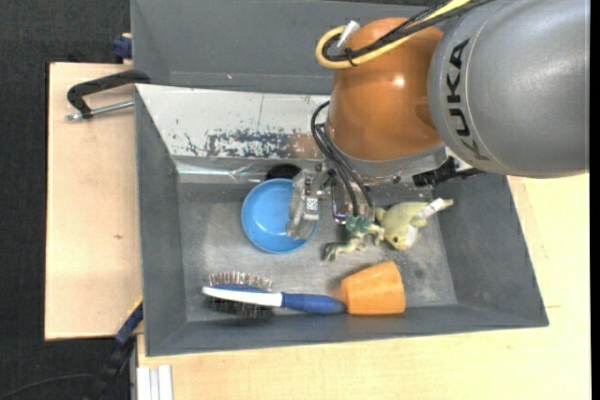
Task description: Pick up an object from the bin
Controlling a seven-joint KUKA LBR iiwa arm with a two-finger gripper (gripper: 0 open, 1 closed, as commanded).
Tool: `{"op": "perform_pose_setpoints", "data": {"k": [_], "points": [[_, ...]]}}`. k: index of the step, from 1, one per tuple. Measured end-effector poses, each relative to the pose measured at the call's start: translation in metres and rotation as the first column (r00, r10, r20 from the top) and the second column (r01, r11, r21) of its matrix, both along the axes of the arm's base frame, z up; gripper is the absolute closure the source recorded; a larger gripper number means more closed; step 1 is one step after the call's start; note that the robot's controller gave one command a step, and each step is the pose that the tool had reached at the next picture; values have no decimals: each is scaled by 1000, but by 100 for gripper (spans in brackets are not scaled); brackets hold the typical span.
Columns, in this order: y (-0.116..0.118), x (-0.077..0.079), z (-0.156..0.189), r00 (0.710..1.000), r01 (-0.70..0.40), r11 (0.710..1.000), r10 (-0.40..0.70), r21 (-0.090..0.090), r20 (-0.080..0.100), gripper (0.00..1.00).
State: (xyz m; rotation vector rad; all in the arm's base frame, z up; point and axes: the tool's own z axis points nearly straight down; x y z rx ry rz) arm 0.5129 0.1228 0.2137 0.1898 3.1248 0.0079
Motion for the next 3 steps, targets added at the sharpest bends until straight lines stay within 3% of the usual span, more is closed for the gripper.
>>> {"op": "perform_pose_setpoints", "data": {"k": [1, 2, 3], "points": [[-1, -1, -4, 1000, 1, 1000, -1, -3, -7, 0], [15, 49, -140, 968, 252, 968, -251, 3, -9, 0], [19, 47, -140, 969, 246, 969, -246, 4, -18, 100]]}}
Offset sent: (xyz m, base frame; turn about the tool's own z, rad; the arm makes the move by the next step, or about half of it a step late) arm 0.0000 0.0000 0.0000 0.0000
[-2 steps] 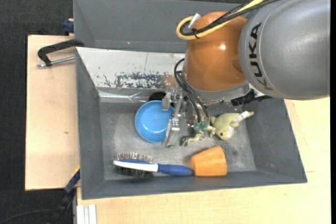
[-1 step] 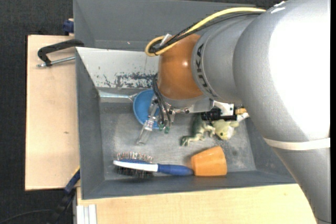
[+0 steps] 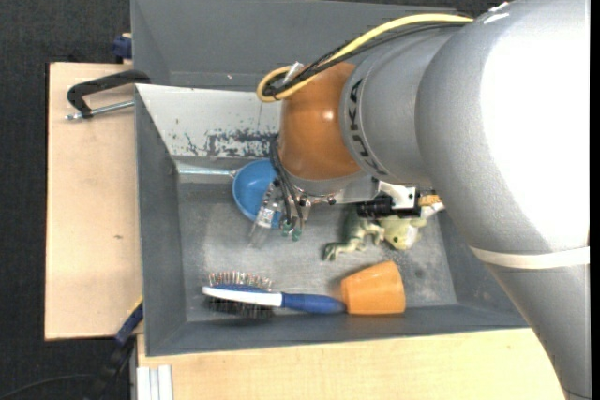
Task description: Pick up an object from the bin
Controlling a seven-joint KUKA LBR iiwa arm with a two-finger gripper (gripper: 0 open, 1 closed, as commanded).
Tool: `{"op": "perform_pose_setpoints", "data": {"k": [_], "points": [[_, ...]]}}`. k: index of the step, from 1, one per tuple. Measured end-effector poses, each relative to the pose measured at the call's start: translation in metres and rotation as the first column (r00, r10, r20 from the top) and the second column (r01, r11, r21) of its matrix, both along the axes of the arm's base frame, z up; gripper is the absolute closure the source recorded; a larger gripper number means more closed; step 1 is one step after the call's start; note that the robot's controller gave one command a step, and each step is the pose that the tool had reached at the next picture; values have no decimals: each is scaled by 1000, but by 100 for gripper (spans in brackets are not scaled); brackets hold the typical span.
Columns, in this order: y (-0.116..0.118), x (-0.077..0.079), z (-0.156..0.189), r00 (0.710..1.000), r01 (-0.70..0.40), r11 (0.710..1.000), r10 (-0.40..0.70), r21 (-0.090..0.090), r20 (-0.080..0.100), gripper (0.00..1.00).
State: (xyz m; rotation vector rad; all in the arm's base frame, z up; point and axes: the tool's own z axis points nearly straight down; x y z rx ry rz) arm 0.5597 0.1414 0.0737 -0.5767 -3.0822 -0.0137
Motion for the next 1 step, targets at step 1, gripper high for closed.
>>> {"op": "perform_pose_setpoints", "data": {"k": [1], "points": [[28, -10, 149, 999, -29, 1000, 29, -4, 17, 100]]}}
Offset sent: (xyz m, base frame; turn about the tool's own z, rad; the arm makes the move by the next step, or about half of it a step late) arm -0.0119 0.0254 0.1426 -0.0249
